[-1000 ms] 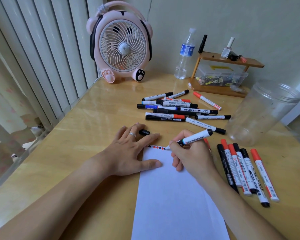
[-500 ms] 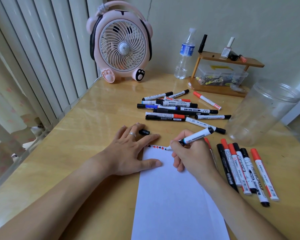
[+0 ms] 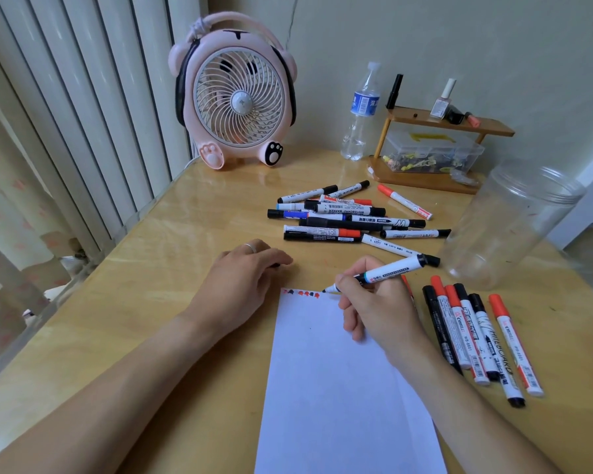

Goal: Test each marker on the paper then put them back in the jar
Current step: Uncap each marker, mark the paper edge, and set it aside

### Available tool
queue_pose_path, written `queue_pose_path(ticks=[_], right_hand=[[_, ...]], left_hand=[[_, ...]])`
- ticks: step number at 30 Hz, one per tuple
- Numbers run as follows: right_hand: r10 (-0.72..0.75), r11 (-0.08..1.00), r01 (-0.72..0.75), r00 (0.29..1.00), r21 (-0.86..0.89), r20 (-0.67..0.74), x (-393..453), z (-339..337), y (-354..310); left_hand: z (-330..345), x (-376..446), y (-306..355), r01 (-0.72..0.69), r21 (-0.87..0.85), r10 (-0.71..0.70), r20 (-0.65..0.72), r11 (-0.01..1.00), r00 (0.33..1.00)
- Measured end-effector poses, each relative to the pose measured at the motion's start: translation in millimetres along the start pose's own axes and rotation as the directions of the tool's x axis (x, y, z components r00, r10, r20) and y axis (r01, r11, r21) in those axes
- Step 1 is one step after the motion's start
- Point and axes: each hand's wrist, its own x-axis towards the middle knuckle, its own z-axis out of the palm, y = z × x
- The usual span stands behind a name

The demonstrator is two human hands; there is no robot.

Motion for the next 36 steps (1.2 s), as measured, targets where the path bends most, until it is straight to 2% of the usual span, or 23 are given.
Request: queue_pose_path(ticks=[3, 8, 16, 20, 25, 28, 31, 36], right_hand=[[-0.005, 0.998, 0.003, 0.999, 0.056, 0.039, -1, -2, -3], [-0.101, 0.982, 0.083, 0.989, 0.168, 0.104, -7, -4, -8], [-0.132, 0.986, 0.108, 0.971, 0.123, 0.201, -14, -1, -12], [-0.141, 0.989, 0.122, 0.951, 0.082, 0.275, -14, -3, -12], [-0.032, 0.967, -0.035, 0.966, 0.252, 0.258, -10, -6, -12], [-0.03, 0.965, -0.026, 0.977, 0.262, 0.209, -7, -8, -9], [-0.038, 0.955, -0.033, 0.972, 0.296, 0.232, -5, -13, -12], [0.017, 0.983, -0.07, 0.955, 0.17, 0.295, -4, -34, -26]], left_hand=[[-7, -1, 5, 0.002, -0.098, -0.013, -0.107, 0.995, 0.994], [-6, -9, 24, -0.062, -0.255, 0.045, -0.069, 0.965, 0.997], [-4, -13, 39, -0.135, -0.372, 0.124, -0.052, 0.919, 0.991], [-3, -14, 36, -0.156, -0.359, 0.151, -0.04, 0.92, 0.988], [-3, -13, 32, -0.13, -0.358, 0.118, -0.056, 0.925, 0.991], [-1, -12, 29, -0.159, -0.332, 0.147, -0.058, 0.93, 0.987], [1, -10, 24, -0.201, -0.245, 0.189, -0.074, 0.948, 0.979], [-5, -8, 13, -0.19, -0.127, 0.192, 0.006, 0.974, 0.981]])
